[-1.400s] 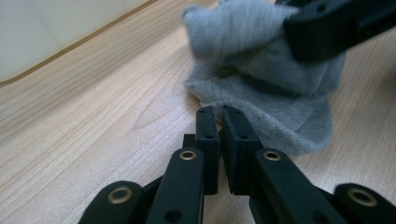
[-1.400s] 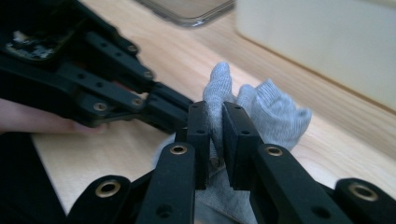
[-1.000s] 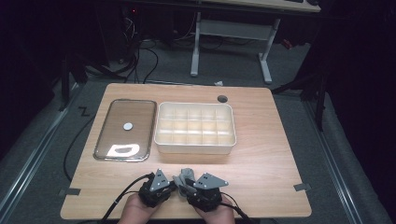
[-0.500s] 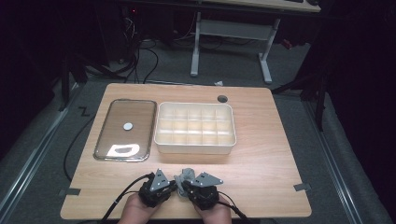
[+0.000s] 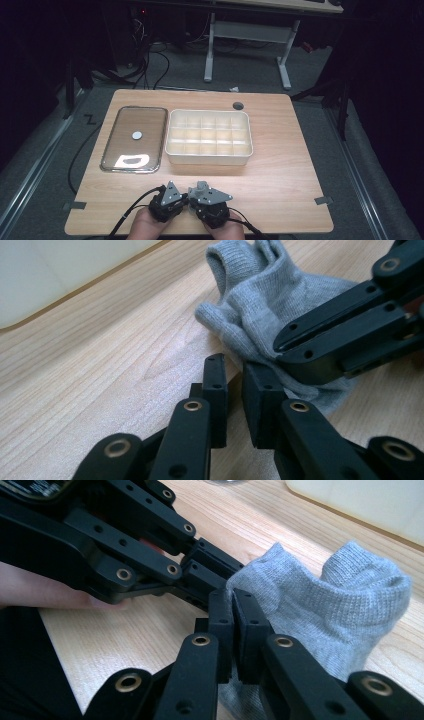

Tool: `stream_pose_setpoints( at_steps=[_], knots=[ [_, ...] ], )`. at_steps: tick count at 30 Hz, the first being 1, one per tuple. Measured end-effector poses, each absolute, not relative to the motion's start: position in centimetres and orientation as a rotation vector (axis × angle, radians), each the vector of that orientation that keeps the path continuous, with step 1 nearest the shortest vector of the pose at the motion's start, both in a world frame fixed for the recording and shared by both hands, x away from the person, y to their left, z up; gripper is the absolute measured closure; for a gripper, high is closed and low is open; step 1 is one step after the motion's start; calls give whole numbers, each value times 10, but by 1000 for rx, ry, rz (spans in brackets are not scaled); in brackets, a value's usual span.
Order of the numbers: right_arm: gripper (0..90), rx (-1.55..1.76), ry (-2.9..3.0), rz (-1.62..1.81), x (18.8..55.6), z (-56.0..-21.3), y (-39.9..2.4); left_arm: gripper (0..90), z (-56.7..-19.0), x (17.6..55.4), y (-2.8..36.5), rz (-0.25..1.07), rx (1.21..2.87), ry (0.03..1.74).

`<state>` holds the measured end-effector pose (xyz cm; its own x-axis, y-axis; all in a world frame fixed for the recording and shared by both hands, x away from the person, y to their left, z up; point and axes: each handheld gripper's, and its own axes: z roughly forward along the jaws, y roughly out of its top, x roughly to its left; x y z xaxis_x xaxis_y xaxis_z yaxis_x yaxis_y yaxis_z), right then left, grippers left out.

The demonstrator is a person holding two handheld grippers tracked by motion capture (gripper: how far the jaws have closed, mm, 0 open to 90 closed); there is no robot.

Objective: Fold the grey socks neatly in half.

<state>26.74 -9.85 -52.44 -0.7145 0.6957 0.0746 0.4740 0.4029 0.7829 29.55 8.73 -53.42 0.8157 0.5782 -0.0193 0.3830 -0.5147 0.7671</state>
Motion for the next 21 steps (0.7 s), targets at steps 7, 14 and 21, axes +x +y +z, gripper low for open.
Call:
stream_pose_setpoints(
  at_steps=[7, 14, 21],
  knots=[
    [875, 1011, 2403, 1183, 267, -525, -101, 801, -534, 296, 88, 297, 2169, 718],
    [757, 1026, 2363, 1244, 264, -516, -108, 801, -534, 296, 88, 300, 2171, 718],
    [740, 1052, 2258, 1288, 257, -496, -132, 799, -534, 296, 88, 299, 2170, 719]
  ],
)
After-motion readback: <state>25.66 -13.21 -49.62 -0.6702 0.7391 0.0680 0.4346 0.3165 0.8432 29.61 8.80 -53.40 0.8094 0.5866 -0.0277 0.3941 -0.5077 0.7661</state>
